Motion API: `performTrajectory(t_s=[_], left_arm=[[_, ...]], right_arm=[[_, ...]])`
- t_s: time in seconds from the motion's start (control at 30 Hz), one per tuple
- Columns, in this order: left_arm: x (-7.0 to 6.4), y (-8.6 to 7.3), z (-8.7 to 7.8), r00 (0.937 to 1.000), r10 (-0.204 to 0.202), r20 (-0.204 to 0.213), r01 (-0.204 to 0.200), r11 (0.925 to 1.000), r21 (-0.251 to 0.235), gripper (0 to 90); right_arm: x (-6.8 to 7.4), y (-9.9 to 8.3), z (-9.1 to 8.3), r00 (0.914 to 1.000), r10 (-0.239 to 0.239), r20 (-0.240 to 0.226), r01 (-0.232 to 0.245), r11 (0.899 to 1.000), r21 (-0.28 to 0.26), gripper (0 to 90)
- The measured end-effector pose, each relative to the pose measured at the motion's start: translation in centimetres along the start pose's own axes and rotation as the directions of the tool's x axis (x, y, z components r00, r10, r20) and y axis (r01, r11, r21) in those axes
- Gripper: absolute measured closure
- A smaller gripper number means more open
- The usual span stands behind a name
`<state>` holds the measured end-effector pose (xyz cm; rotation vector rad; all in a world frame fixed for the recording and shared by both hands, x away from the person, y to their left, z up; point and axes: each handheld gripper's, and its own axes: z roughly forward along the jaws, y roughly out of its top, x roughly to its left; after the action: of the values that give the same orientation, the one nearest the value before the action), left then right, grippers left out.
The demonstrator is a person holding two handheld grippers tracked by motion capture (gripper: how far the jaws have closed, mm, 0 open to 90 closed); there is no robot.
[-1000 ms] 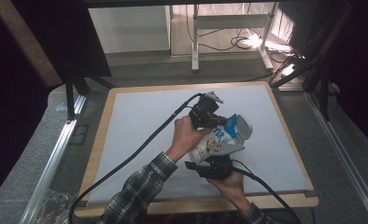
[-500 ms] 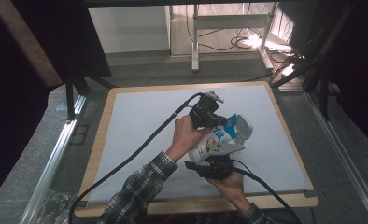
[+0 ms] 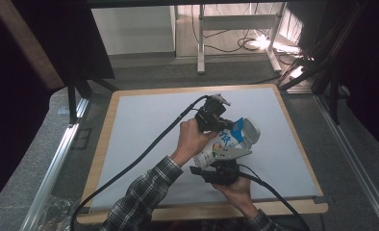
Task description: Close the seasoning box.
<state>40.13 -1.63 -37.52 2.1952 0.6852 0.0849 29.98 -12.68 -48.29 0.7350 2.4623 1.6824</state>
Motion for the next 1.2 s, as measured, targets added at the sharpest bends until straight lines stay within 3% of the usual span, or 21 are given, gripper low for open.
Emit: performTrajectory(t_s=[0.4, 1.2], left_arm=[[-0.34, 0.53, 0.17, 0.9997, 0.025, -0.006, -0.025, 0.9993, 0.026, 90.0], [-0.32, 0.89, 0.22, 0.9995, 0.028, -0.012, -0.027, 0.9986, 0.046, 90.0]], right_arm=[[-0.05, 0.09, -0.15, 1.0, 0.002, 0.0, -0.002, 1.0, -0.009, 62.6], [0.05, 0.28, -0.35, 0.9999, 0.009, -0.007, -0.009, 1.0, -0.015, 62.7]])
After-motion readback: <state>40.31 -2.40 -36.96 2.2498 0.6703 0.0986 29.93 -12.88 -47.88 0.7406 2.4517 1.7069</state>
